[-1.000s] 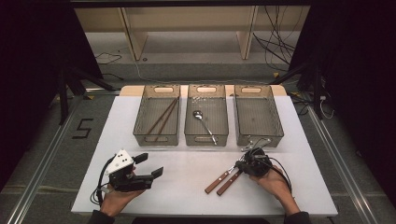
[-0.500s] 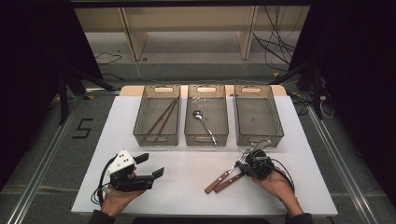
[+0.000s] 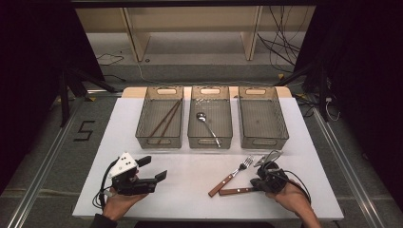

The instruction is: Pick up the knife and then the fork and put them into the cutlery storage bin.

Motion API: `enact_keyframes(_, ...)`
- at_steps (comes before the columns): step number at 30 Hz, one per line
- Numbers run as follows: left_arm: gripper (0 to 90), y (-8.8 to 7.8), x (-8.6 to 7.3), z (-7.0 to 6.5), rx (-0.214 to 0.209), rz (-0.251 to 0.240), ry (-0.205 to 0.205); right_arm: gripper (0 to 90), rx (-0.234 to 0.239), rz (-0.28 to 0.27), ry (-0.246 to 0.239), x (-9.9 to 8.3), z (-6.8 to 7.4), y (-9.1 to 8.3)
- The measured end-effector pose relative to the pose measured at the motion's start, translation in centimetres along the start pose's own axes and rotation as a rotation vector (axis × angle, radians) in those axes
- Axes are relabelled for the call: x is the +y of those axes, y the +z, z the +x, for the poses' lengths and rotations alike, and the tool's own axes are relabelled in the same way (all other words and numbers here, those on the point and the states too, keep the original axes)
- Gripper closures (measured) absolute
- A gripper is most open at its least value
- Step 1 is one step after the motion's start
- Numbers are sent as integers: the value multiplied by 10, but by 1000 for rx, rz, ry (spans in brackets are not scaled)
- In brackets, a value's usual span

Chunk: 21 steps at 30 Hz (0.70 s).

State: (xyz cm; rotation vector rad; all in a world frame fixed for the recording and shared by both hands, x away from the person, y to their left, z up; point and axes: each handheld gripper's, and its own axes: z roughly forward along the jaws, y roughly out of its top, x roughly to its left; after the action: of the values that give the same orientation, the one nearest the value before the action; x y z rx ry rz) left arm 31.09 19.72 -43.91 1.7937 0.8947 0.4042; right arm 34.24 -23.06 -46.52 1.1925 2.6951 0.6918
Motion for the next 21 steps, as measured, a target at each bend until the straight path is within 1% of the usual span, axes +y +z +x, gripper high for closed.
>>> enact_keyframes(5, 196, 0, 0, 0, 1, 0, -1, 900, 4, 33, -8, -4, 4, -3)
enact_keyframes(8, 196, 0, 0, 0, 2, 2, 2, 900, -2, 48, -27, -4, 7, -5)
enact_keyframes(9, 196, 0, 0, 0, 2, 2, 2, 887, -4, 49, -40, -4, 7, -5)
enact_keyframes(12, 196, -1, 0, 0, 3, 0, 0, 749, 37, 30, -104, 0, 11, -12)
enact_keyframes(14, 196, 0, 0, 0, 4, 1, 0, 676, 46, 29, -161, 5, 16, -17)
enact_keyframes(16, 196, -1, 0, 0, 4, 1, 2, 557, 55, 23, -205, 11, 21, -20)
enact_keyframes(17, 196, -1, 0, 0, 4, 1, 3, 503, 57, 32, -221, 14, 24, -20)
enact_keyframes(19, 196, -1, 0, 0, 4, 0, 2, 429, 59, 52, -255, 18, 29, -19)
enact_keyframes(21, 196, 0, 0, 0, 5, 0, 1, 395, 58, 67, -294, 21, 32, -18)
